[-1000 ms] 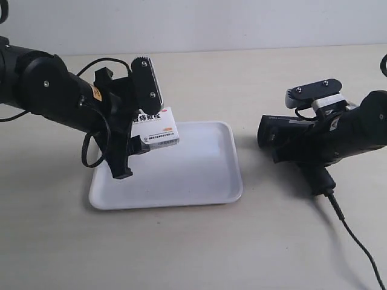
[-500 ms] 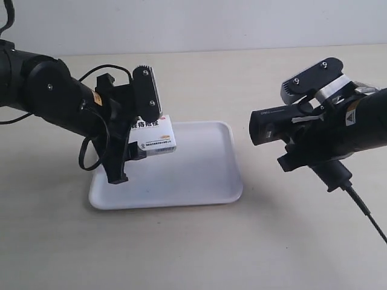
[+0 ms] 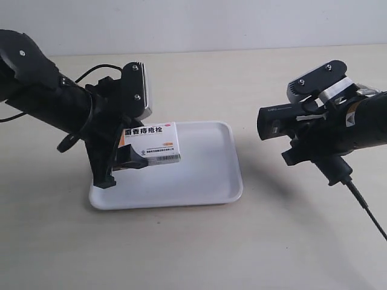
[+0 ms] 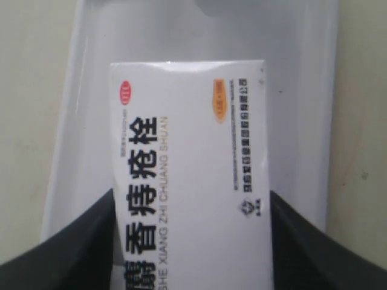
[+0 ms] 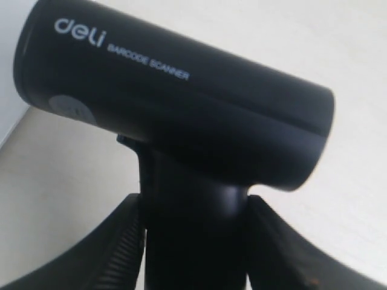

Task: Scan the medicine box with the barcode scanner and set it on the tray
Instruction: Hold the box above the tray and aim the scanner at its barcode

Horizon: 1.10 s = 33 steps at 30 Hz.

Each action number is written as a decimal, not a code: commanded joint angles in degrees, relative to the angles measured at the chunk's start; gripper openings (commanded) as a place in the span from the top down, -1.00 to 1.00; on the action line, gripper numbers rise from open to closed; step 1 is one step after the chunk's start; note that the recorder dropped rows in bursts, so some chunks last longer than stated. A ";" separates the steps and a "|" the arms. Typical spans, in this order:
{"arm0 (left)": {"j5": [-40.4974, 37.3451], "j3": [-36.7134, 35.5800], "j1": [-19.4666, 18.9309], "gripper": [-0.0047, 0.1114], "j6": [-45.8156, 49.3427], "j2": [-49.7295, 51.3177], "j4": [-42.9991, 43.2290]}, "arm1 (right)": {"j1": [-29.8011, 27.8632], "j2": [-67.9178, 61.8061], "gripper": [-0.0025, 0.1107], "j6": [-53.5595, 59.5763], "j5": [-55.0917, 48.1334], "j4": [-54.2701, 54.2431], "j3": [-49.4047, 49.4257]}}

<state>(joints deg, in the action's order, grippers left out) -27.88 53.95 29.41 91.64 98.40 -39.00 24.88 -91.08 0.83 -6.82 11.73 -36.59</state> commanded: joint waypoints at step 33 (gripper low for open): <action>-5.74 0.09 -6.64 0.92 16.87 2.36 -12.39 | -0.24 2.57 0.96 0.25 -1.56 -0.33 -0.08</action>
<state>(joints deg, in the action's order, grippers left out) -32.56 53.95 22.91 107.90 100.80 -51.08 24.88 -87.16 0.83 -10.93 11.36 -36.59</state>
